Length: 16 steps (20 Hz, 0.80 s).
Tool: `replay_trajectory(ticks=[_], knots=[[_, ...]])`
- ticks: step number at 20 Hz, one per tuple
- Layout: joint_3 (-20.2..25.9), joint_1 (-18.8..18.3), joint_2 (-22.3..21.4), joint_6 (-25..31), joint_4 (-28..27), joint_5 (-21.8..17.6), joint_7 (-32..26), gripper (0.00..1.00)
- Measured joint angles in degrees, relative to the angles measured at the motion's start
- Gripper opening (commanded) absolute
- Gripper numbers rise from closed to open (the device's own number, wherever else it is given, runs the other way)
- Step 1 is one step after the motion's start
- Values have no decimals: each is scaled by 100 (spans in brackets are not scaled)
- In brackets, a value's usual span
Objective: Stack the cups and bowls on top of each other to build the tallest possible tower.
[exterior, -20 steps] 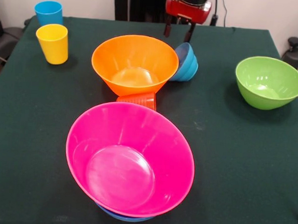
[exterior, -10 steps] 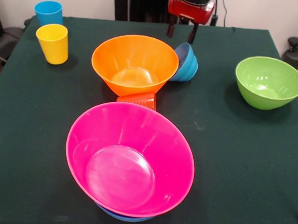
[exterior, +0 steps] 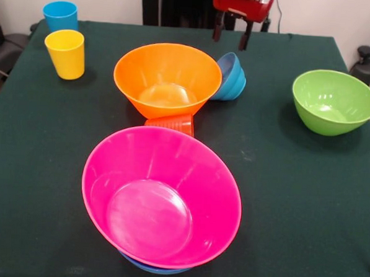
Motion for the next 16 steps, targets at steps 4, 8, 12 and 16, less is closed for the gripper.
replay_trajectory(ticks=[4,8,12,16], knots=[[3,4,-66,2,2,83,0,100],[16,-34,-166,36,17,114,0,100],[41,-184,-343,218,36,113,0,100],[139,-604,-454,335,40,113,0,100]])
